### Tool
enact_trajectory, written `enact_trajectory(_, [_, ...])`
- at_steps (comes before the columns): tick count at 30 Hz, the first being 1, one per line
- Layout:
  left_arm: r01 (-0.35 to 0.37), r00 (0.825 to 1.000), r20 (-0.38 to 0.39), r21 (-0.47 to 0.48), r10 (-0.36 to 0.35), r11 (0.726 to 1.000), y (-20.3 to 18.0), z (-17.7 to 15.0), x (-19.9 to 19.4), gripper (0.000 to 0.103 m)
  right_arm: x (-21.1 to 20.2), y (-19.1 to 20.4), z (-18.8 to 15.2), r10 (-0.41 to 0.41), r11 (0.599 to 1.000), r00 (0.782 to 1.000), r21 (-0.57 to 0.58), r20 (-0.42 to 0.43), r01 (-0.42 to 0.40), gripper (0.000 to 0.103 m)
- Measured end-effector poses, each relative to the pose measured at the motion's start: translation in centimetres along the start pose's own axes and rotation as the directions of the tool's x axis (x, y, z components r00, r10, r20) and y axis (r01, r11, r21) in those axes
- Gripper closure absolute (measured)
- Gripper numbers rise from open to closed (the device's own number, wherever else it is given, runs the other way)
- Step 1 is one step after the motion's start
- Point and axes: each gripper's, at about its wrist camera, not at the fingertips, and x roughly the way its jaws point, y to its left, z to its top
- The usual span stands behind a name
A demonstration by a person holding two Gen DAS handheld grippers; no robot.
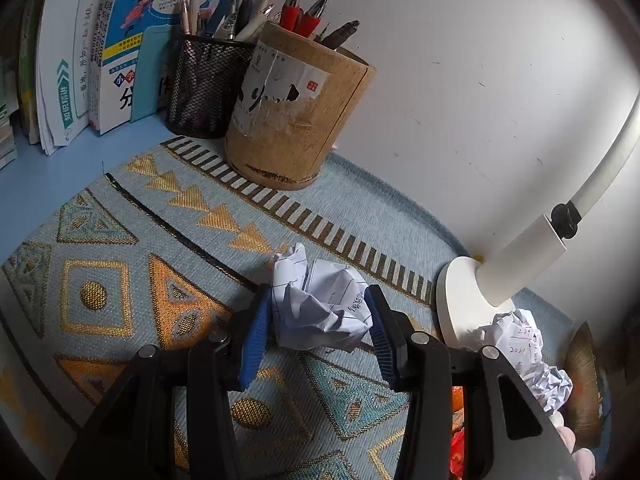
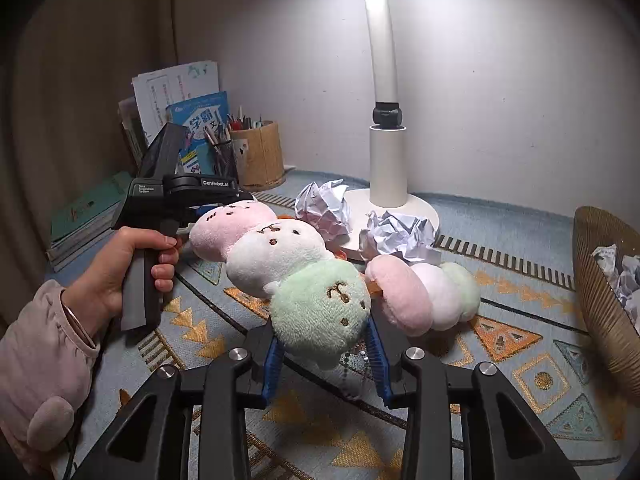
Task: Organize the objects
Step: 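Grasp a paper ball with the left tool while the right grasps the dango plush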
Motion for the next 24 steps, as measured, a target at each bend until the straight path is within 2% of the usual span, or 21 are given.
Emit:
enact_trajectory(5, [-0.012,1.000,0.012,0.021,0.012,1.000,-0.1,0.1,-0.2,0.060,-0.8,-0.7,-0.1,0.024,0.999,0.999,0.038,0.027,-0.025,0.066])
enact_trajectory(16, [-0.028,1.000,0.007,0.042,0.028,0.999,0.2,0.5,-0.5,0.059,-1.0,0.2,-0.1,0.002,1.000,0.999,0.012,0.032,-0.002,0.066])
enact_trajectory(24, [-0.053,0.998,0.046,0.146,0.047,0.988,-1.1,0.6,-1.7,0.059,-1.9,-0.8,-0.1,0.010,0.997,0.997,0.071,0.077,-0.015,0.066])
